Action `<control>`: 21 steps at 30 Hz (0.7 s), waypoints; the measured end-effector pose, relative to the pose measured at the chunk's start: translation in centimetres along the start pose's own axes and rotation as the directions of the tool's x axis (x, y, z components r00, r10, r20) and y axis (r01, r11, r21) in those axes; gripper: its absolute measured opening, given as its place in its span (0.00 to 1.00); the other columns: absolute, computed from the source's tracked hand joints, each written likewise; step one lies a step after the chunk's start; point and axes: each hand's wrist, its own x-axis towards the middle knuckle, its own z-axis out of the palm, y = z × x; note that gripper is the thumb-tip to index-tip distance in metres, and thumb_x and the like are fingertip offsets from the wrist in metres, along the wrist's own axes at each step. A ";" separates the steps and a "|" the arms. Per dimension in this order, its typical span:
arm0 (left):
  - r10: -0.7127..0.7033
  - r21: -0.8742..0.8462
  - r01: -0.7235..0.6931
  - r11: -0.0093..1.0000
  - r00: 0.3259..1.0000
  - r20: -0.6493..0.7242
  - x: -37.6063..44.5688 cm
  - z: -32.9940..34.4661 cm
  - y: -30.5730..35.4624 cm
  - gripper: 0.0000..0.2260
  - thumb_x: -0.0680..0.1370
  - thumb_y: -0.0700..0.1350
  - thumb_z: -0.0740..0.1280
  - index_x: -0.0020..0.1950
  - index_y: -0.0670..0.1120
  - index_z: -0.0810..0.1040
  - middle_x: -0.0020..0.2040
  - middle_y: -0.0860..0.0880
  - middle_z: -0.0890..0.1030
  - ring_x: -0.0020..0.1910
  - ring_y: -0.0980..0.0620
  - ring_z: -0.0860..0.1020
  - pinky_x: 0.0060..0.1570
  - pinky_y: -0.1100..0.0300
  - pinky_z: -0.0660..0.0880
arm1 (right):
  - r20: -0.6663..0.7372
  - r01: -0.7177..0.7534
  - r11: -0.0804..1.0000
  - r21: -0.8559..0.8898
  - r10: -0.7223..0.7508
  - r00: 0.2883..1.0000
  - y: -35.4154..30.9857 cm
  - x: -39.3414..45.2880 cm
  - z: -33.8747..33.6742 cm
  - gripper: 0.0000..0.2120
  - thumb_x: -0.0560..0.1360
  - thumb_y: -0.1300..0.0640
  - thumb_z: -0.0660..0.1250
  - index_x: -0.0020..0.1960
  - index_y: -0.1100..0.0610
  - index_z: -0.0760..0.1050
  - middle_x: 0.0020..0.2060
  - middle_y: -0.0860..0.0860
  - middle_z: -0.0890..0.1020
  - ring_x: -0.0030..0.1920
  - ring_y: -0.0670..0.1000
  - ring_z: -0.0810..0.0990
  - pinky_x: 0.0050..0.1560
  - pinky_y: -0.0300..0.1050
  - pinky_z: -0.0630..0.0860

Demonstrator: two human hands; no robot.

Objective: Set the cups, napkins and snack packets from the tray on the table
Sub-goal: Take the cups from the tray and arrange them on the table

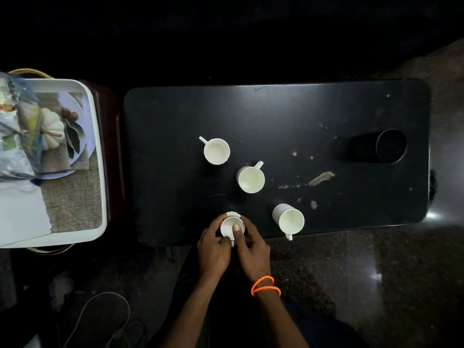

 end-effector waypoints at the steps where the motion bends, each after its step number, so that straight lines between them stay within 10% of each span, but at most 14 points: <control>1: -0.002 -0.011 0.002 1.000 1.000 0.007 -0.1 0.0 0.0 0.29 0.70 0.35 0.65 0.62 0.65 0.81 0.57 0.56 0.85 0.55 0.57 0.83 0.57 0.58 0.80 | 0.004 0.003 1.000 -0.019 -0.003 1.000 0.0 0.0 -0.1 0.17 0.77 0.34 0.64 0.65 0.33 0.76 0.44 0.31 0.84 0.47 0.33 0.83 0.46 0.23 0.74; 7: -0.024 0.031 0.025 0.999 0.999 -0.044 1.7 -0.5 1.4 0.30 0.73 0.34 0.65 0.73 0.55 0.77 0.66 0.45 0.79 0.61 0.46 0.80 0.67 0.50 0.75 | -0.202 0.035 0.984 -0.172 -0.070 0.977 -0.7 1.0 -0.4 0.24 0.77 0.31 0.60 0.61 0.45 0.80 0.47 0.43 0.87 0.48 0.40 0.84 0.51 0.44 0.81; 11: 0.097 -0.005 -0.098 0.995 0.990 -0.098 4.0 -0.6 5.3 0.27 0.74 0.34 0.64 0.72 0.52 0.78 0.65 0.44 0.80 0.60 0.49 0.80 0.66 0.53 0.75 | -0.375 0.078 0.996 0.049 -0.054 0.926 -3.0 3.2 -0.7 0.26 0.77 0.31 0.60 0.59 0.50 0.82 0.53 0.43 0.86 0.54 0.38 0.82 0.59 0.46 0.79; 21: 0.151 -0.024 -0.149 0.989 0.983 0.106 6.3 2.0 12.8 0.21 0.76 0.41 0.64 0.67 0.54 0.83 0.67 0.54 0.83 0.68 0.52 0.78 0.71 0.56 0.73 | -0.190 -0.093 0.908 0.409 0.185 0.964 -8.2 8.2 -2.3 0.25 0.79 0.31 0.55 0.48 0.44 0.85 0.44 0.46 0.89 0.49 0.52 0.87 0.49 0.53 0.84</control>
